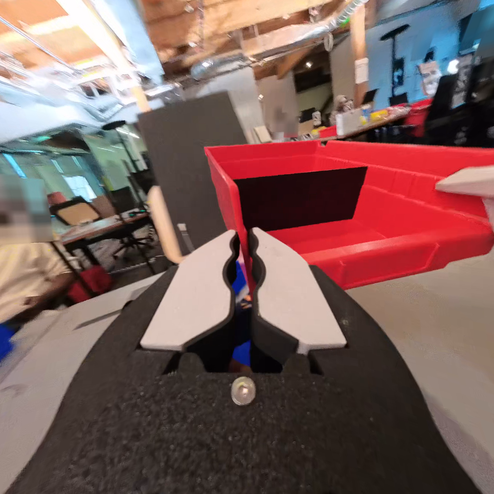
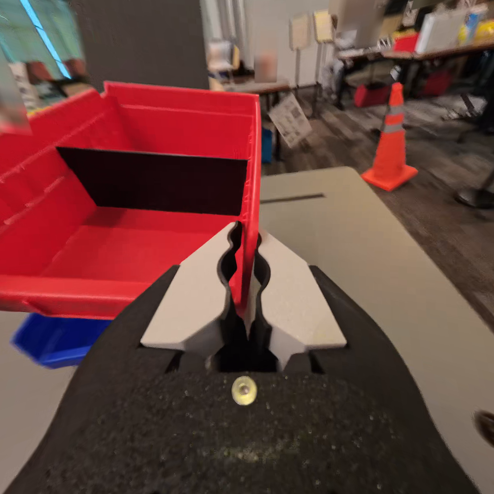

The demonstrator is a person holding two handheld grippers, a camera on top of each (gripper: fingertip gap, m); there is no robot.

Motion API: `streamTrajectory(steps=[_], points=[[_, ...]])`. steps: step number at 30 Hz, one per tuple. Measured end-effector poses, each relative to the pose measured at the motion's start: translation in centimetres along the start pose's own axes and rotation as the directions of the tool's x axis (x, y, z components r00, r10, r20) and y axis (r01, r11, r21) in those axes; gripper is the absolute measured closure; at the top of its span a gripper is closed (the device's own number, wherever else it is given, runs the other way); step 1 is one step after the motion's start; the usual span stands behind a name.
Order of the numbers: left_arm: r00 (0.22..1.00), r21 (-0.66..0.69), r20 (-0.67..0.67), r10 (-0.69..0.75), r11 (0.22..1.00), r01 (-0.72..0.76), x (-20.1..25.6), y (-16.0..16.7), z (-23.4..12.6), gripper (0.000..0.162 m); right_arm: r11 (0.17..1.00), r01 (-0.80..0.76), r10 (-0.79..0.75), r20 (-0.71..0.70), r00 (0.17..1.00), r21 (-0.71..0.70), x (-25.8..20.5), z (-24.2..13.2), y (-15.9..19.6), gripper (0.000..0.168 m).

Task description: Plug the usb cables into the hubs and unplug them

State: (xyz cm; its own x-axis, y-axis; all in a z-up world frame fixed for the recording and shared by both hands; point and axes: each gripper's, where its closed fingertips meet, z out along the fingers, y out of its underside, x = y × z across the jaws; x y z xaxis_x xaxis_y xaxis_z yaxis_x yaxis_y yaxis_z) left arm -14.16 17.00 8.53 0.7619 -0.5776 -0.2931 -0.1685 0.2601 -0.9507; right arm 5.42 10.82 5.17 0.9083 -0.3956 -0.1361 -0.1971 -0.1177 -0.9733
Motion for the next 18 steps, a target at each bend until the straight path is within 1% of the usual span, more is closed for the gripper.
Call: streamTrajectory(steps=[2, 3, 5, 6, 8, 9, 11, 13, 15, 17, 18], points=[[0.995, -0.086, -0.090, -0.031, 0.996, 0.023, 7.1, 2.5, 3.9, 0.156, 0.996, 0.035, -0.043, -0.097, 0.994, -0.082, 7.5, 1.6, 1.8, 0.165], [0.991, -0.134, -0.119, -0.053, 0.990, 0.037, 10.3, 4.1, 5.3, 0.156, 0.990, 0.050, -0.065, -0.112, 0.992, -0.136, 10.5, 2.5, 3.4, 0.165], [0.987, -0.187, -0.134, -0.091, 0.980, 0.065, 15.0, 6.8, 6.9, 0.157, 0.976, 0.011, -0.028, -0.073, 0.997, -0.219, 14.5, 4.0, 6.6, 0.165], [0.982, -0.212, -0.143, -0.120, 0.973, 0.088, 16.8, 7.9, 7.1, 0.156, 0.976, -0.001, -0.013, -0.064, 0.998, -0.219, 16.0, 4.4, 7.5, 0.166], [0.971, -0.260, -0.169, -0.169, 0.958, 0.121, 19.2, 9.8, 7.1, 0.154, 0.990, 0.033, -0.040, -0.050, 0.998, -0.137, 17.6, 5.1, 7.5, 0.168], [0.967, -0.260, -0.182, -0.176, 0.957, 0.125, 20.0, 10.4, 7.1, 0.153, 0.989, 0.055, -0.064, -0.062, 0.996, -0.139, 18.3, 5.4, 7.9, 0.168], [0.958, -0.314, -0.222, -0.182, 0.943, 0.106, 21.5, 12.0, 7.2, 0.151, 0.981, 0.077, -0.092, -0.075, 0.993, -0.177, 19.3, 6.2, 9.5, 0.167], [0.941, -0.402, -0.259, -0.220, 0.910, 0.102, 22.7, 13.9, 7.2, 0.150, 0.974, 0.046, -0.065, -0.082, 0.994, -0.221, 20.0, 7.0, 11.6, 0.164], [0.915, -0.491, -0.299, -0.271, 0.866, 0.096, 23.7, 15.9, 7.2, 0.149, 0.948, 0.031, -0.067, -0.104, 0.992, -0.317, 20.9, 7.5, 14.3, 0.164], [0.899, -0.495, -0.327, -0.292, 0.863, 0.100, 23.8, 16.3, 7.5, 0.148, 0.957, 0.019, -0.047, -0.092, 0.995, -0.291, 20.8, 7.7, 14.3, 0.165], [0.893, -0.504, -0.343, -0.293, 0.859, 0.088, 23.9, 16.4, 7.4, 0.147, 0.952, -0.011, -0.019, -0.097, 0.995, -0.305, 20.8, 7.7, 14.4, 0.165]])
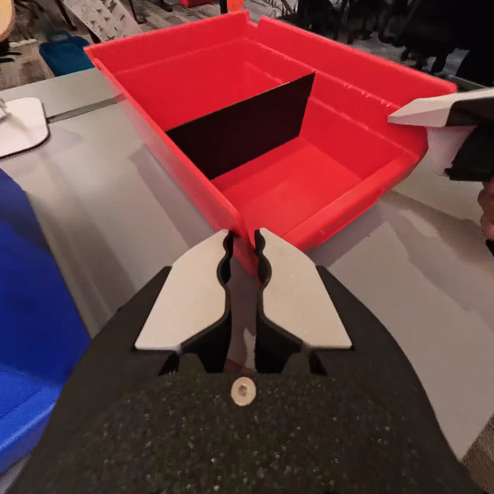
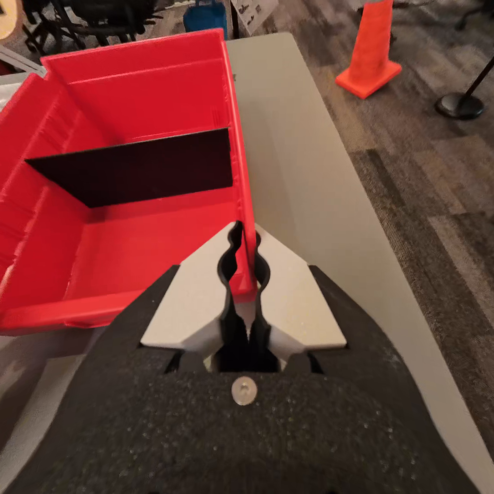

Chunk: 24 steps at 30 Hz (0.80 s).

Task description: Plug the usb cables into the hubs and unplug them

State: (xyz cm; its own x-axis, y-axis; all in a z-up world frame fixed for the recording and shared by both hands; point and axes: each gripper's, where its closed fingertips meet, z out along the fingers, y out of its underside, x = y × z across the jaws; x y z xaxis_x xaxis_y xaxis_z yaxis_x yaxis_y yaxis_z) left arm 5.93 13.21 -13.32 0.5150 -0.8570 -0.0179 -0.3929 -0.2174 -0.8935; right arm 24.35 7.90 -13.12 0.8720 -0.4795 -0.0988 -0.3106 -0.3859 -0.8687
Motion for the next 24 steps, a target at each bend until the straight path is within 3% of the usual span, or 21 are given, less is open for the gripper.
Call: streamTrajectory(steps=[4, 7, 9, 11, 13, 15, 17, 19, 21, 24], points=[[0.989, 0.010, -0.144, 0.011, 1.000, -0.010, 1.3, -0.6, -2.3, 0.142, 0.996, -0.089, 0.089, -0.004, 0.996, -0.011, 0.2, -0.3, 0.1, 0.162], [0.974, 0.096, -0.226, 0.016, 0.995, 0.006, 0.5, -1.6, -7.8, 0.137, 0.994, -0.082, 0.089, -0.099, 0.991, 0.070, 1.3, -2.0, -2.0, 0.141], [0.980, 0.143, -0.196, -0.018, 0.989, 0.047, -3.0, -1.9, -11.9, 0.132, 0.987, -0.004, 0.037, -0.202, 0.979, 0.164, 1.6, -3.7, -4.3, 0.138], [0.996, 0.198, -0.079, -0.037, 0.979, 0.052, -8.7, -1.7, -15.5, 0.129, 0.966, 0.097, -0.029, -0.274, 0.961, 0.239, 0.3, -5.3, -6.6, 0.138], [0.992, 0.227, 0.126, -0.024, 0.974, -0.005, -15.5, -0.9, -18.8, 0.126, 0.942, 0.154, -0.082, -0.240, 0.967, 0.297, -3.6, -6.2, -8.4, 0.137], [0.952, 0.234, 0.304, -0.026, 0.971, -0.048, -21.5, 0.5, -21.4, 0.123, 0.926, 0.148, -0.139, -0.051, 0.989, 0.348, -10.8, -6.2, -9.0, 0.137], [0.932, 0.175, 0.359, -0.044, 0.984, -0.021, -25.1, 3.0, -21.7, 0.119, 0.937, 0.075, -0.169, 0.251, 0.953, 0.342, -20.1, -6.0, -7.6, 0.125], [0.943, 0.088, 0.322, -0.082, 0.995, 0.056, -26.3, 5.7, -20.1, 0.111, 0.970, 0.029, -0.150, 0.500, 0.853, 0.241, -28.6, -5.6, -4.1, 0.113], [0.958, 0.057, 0.260, -0.119, 0.993, 0.108, -26.1, 7.1, -18.4, 0.115, 0.982, 0.096, -0.165, 0.494, 0.854, 0.163, -32.1, -4.2, -0.6, 0.110], [0.965, 0.004, 0.229, -0.124, 0.992, 0.126, -26.2, 8.3, -16.3, 0.127, 0.978, 0.159, -0.199, 0.381, 0.903, 0.135, -33.5, -2.7, 2.3, 0.126]])
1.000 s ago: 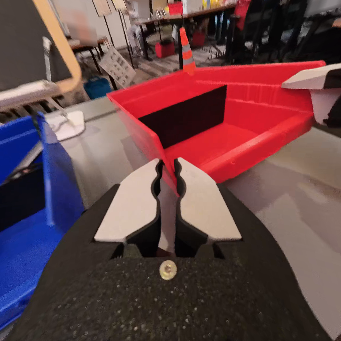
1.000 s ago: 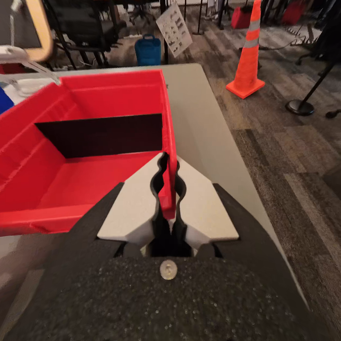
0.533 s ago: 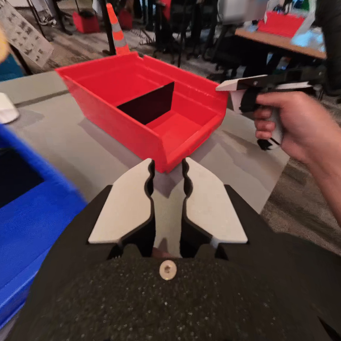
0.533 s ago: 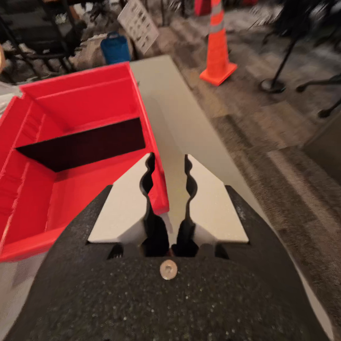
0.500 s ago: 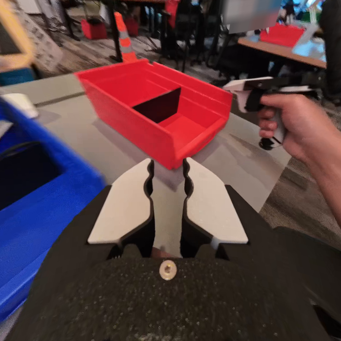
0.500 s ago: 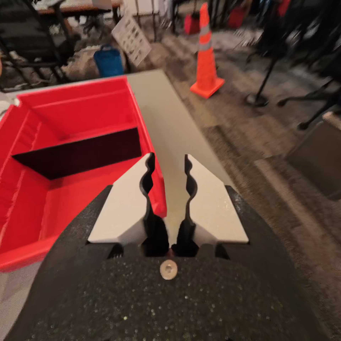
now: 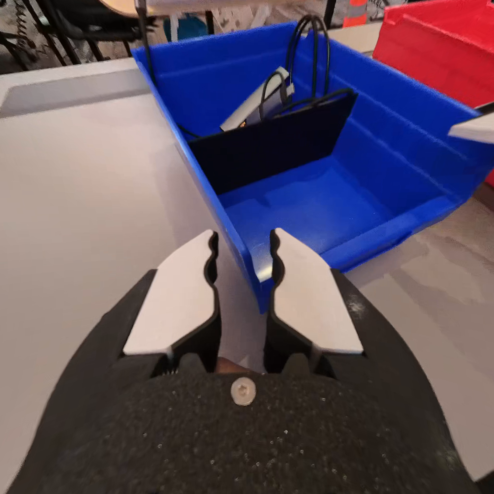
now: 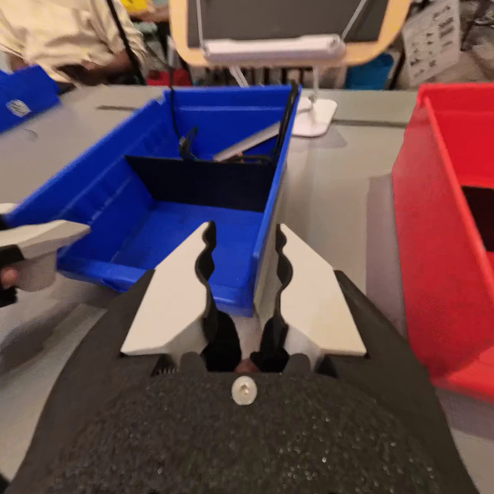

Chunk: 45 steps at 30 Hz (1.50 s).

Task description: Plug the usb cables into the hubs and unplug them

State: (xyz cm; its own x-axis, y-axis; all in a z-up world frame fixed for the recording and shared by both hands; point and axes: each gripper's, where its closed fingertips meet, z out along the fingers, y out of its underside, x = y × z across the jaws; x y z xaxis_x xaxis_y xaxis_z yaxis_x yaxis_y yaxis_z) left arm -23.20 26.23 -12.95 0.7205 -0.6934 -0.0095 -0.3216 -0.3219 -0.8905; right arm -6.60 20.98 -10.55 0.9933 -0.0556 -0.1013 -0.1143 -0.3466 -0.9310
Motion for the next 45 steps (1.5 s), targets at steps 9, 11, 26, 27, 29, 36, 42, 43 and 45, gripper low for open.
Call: streamTrajectory(steps=[9, 11, 26, 27, 29, 36, 42, 43, 45], points=[[0.993, -0.039, 0.090, -0.077, 0.996, 0.081, -3.6, 0.5, -0.5, 0.156, 0.995, -0.025, 0.002, -0.227, 0.974, -0.100, -2.0, 1.3, 3.1, 0.165], [0.990, -0.043, 0.122, -0.065, 0.997, 0.071, -5.5, 0.6, -1.9, 0.158, 0.996, -0.025, 0.006, -0.220, 0.976, -0.085, -4.5, 1.5, 3.0, 0.165], [0.969, 0.011, 0.193, -0.153, 0.988, 0.154, -28.9, 4.6, -8.0, 0.158, 0.988, 0.125, -0.128, -0.027, 0.991, -0.095, -26.6, 12.5, 2.0, 0.158], [0.963, 0.025, 0.193, -0.190, 0.982, 0.188, -29.5, 4.6, -8.0, 0.158, 0.987, 0.134, -0.135, -0.006, 0.991, -0.094, -26.9, 12.6, 1.9, 0.157], [0.947, 0.055, 0.184, -0.263, 0.965, 0.258, -29.7, 4.5, -8.0, 0.158, 0.989, 0.111, -0.104, 0.073, 0.992, -0.097, -27.4, 12.4, 2.0, 0.153], [0.892, 0.270, 0.261, -0.369, 0.915, 0.300, -30.8, 1.9, -12.1, 0.133, 0.975, 0.024, 0.105, 0.552, 0.827, -0.221, -24.6, 3.5, 3.1, 0.137], [0.841, 0.516, 0.114, -0.530, 0.755, 0.406, -27.8, -0.5, -15.7, 0.133, 0.996, -0.048, 0.072, 0.377, 0.923, -0.073, -7.1, -3.5, 2.0, 0.125], [0.861, 0.488, 0.113, -0.497, 0.782, 0.387, -26.3, -0.4, -15.3, 0.133, 0.998, -0.063, 0.066, 0.329, 0.942, -0.019, -4.0, -5.3, 1.7, 0.125], [0.917, 0.404, 0.089, -0.389, 0.856, 0.324, -22.2, 0.0, -14.1, 0.133, 0.994, -0.043, 0.022, 0.193, 0.981, 0.102, 2.4, -8.7, 1.7, 0.126]])
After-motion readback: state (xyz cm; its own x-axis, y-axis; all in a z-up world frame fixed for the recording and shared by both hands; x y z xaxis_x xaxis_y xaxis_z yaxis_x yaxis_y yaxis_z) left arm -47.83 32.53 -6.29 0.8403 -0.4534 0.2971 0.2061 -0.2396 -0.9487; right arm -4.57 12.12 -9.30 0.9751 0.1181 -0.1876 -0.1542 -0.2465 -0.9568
